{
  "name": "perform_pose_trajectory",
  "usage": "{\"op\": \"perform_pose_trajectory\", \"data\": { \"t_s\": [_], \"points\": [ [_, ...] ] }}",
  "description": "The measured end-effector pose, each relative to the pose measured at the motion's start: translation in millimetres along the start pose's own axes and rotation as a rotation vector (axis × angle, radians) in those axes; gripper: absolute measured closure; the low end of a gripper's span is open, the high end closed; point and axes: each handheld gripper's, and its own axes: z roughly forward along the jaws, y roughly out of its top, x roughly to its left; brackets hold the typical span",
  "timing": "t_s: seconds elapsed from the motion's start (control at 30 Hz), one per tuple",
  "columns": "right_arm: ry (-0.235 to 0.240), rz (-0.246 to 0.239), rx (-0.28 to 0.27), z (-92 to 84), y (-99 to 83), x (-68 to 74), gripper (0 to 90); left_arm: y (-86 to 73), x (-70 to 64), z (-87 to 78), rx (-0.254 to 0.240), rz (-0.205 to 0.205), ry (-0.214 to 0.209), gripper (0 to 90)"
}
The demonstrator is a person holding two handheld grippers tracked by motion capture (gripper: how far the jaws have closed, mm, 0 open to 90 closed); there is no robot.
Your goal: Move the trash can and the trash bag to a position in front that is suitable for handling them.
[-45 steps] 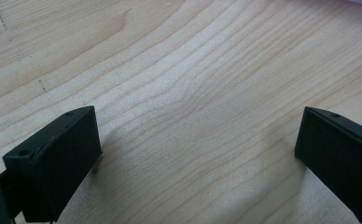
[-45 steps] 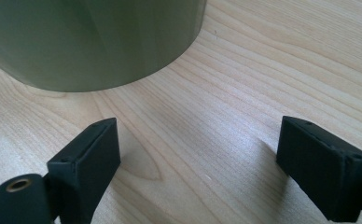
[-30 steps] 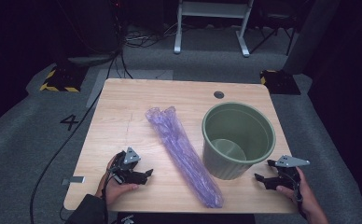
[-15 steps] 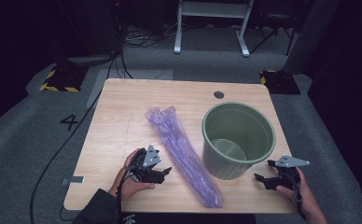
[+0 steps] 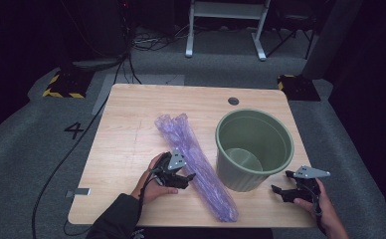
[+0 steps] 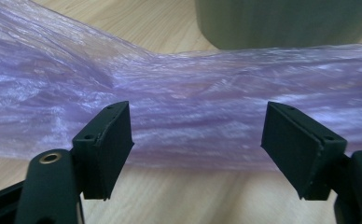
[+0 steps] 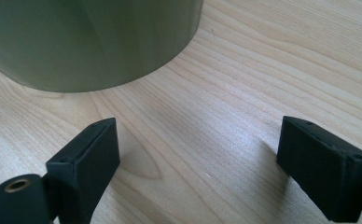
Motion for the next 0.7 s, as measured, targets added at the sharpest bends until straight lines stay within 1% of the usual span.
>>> {"op": "perform_pose_trajectory", "data": {
  "t_s": [0.07, 0.1, 0.17, 0.23, 0.3, 0.33, 0.37, 0.47, 0.53, 0.63, 0.7],
  "points": [
    [0.000, 0.000, 0.000, 0.0, 0.0, 0.0, 12.6, 2.1, 1.9, 6.8, 0.017, -0.001, 0.029, 28.0],
    [0.000, 0.000, 0.000, 0.1, 0.1, -0.1, 12.6, 2.7, 2.8, 10.4, 0.021, -0.003, 0.027, 28.4],
    [0.000, 0.000, 0.000, 0.1, 0.1, -0.2, 12.6, 3.8, 4.1, 17.8, 0.029, 0.009, 0.037, 29.4],
    [0.000, 0.000, 0.000, 0.2, 0.2, -0.3, 12.6, 4.7, 5.2, 23.8, 0.040, 0.017, 0.042, 32.9],
    [0.001, 0.001, 0.000, 0.1, 0.2, -0.2, 12.6, 4.7, 7.2, 30.6, 0.044, 0.036, 0.038, 35.8],
    [0.001, 0.001, 0.000, 0.2, 0.2, -0.2, 12.6, 4.7, 8.4, 33.3, 0.056, 0.038, 0.042, 38.8],
    [0.001, 0.001, 0.000, 0.2, 0.2, -0.2, 12.6, 4.6, 10.0, 35.8, 0.056, 0.036, 0.042, 40.6],
    [0.001, 0.001, -0.001, 0.3, 0.2, -0.3, 12.6, 3.4, 15.6, 41.6, 0.074, 0.020, 0.030, 47.3],
    [0.001, 0.001, 0.000, 0.2, 0.2, -0.2, 12.6, 3.0, 18.7, 43.0, 0.065, 0.003, 0.007, 51.7],
    [0.002, 0.001, -0.001, 0.2, 0.2, -0.2, 12.6, 1.6, 23.1, 44.4, 0.051, -0.007, -0.027, 60.0],
    [0.001, 0.001, -0.001, 0.3, 0.2, -0.3, 12.6, 1.2, 25.9, 44.5, 0.050, -0.005, -0.044, 65.7]
  ]
}}
